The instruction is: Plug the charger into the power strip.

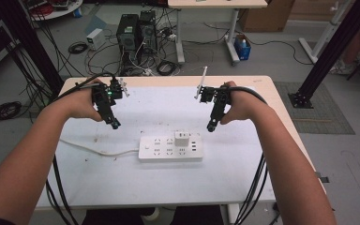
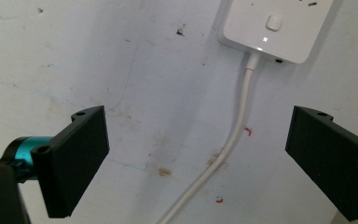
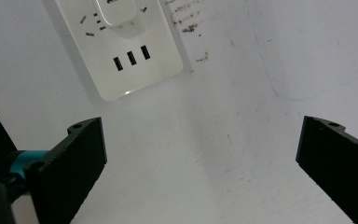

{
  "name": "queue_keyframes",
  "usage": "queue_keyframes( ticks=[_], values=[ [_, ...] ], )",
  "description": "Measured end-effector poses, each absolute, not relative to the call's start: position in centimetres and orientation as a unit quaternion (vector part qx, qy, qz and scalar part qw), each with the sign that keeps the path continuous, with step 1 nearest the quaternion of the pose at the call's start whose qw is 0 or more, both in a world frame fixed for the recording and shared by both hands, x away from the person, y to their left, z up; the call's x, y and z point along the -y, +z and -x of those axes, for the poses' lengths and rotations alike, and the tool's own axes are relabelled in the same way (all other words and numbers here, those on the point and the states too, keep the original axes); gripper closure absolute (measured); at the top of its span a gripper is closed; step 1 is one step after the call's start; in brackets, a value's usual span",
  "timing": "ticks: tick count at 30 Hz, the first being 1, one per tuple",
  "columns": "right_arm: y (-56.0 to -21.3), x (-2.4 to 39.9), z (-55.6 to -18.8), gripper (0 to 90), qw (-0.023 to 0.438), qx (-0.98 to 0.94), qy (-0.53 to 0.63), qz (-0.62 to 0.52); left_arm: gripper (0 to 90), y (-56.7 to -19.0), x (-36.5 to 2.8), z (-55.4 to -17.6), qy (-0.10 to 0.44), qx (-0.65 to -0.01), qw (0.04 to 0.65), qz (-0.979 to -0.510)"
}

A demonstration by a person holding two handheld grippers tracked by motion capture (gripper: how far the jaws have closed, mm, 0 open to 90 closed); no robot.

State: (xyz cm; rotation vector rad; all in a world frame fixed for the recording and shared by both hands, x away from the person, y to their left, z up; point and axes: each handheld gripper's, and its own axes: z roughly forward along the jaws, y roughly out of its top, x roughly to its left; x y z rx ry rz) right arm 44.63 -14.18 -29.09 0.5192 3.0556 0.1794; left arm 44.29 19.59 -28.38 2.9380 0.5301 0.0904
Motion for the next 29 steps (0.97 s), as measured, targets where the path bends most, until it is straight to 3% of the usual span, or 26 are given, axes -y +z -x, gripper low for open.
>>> queue_keyframes(
  ticks=[29],
  values=[
    [-29.3, 14.7, -45.9, 1.0, 0.012, -0.984, 0.045, -0.170, 6.1, -28.7, -19.8, -45.4, 0.023, -0.178, 0.071, -0.981]
  ],
)
